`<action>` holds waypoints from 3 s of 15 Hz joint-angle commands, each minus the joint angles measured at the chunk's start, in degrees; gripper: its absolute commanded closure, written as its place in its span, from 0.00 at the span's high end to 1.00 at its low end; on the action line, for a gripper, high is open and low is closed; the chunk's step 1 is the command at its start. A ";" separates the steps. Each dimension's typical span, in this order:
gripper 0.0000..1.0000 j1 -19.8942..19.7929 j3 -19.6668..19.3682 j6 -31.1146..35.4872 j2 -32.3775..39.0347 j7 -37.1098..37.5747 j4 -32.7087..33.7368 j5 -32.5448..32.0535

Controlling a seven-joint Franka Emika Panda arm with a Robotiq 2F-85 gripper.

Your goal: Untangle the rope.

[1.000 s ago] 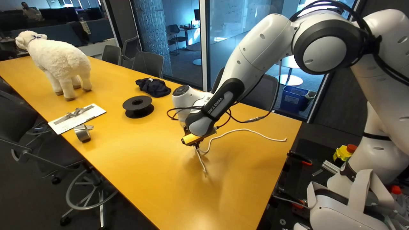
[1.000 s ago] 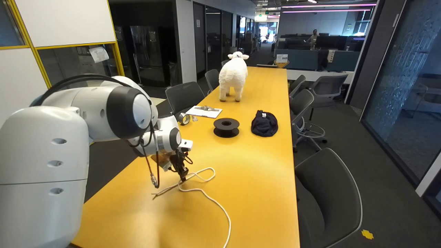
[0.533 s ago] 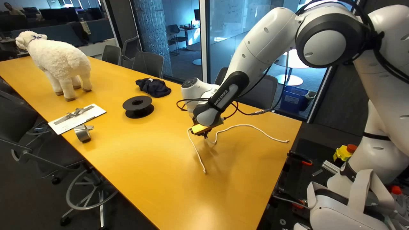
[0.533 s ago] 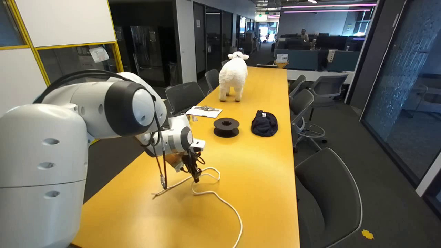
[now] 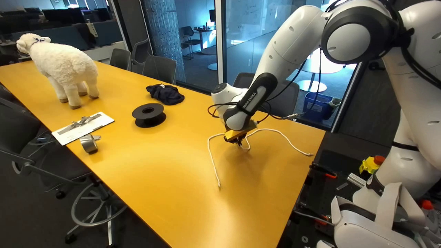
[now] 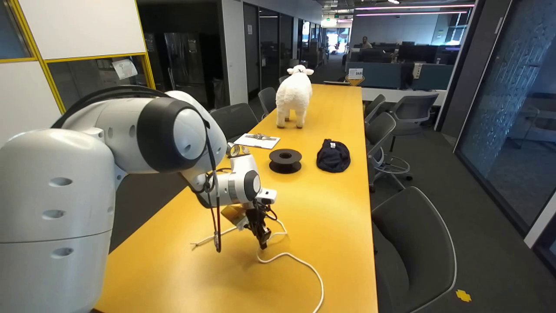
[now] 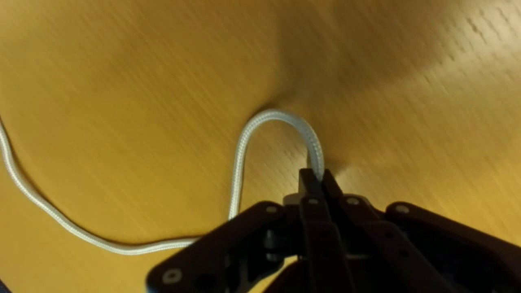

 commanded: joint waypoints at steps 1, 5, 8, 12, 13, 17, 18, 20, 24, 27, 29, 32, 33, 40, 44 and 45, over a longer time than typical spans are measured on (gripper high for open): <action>0.01 -1.20 1.24 -1.61 -1.65 -3.04 -1.91 -0.55; 0.30 -1.84 2.41 -1.76 -2.46 -5.20 -2.45 0.54; 0.51 -2.94 4.36 0.55 -5.60 -11.68 -5.02 0.33; 0.81 -3.90 5.93 1.76 -14.81 -23.25 -12.64 -0.73; 0.88 -4.39 6.35 1.54 -17.73 -26.40 -15.25 -0.75; 1.00 -7.78 8.70 3.02 -29.99 -39.72 -26.90 0.69; 1.00 -8.37 9.35 3.02 -33.12 -42.55 -29.48 1.20; 1.00 -8.98 10.88 1.54 -39.29 -45.46 -33.39 5.10; 1.00 -7.66 13.39 -2.62 -51.76 -46.11 -38.67 12.59; 1.00 -6.91 15.24 -7.88 -61.08 -44.33 -41.01 14.73; 1.00 -7.12 16.34 -14.13 -66.09 -41.98 -41.16 15.33; 1.00 -7.43 17.10 -21.89 -71.92 -39.77 -40.81 15.50; 1.00 -7.43 17.18 -23.37 -72.94 -39.70 -40.80 15.39; 1.00 -7.75 17.29 -24.44 -73.13 -40.62 -41.77 14.51; 1.00 -7.85 17.25 -24.25 -73.07 -40.57 -42.86 14.50; 1.00 -7.85 17.25 -24.25 -73.07 -40.55 -42.87 14.50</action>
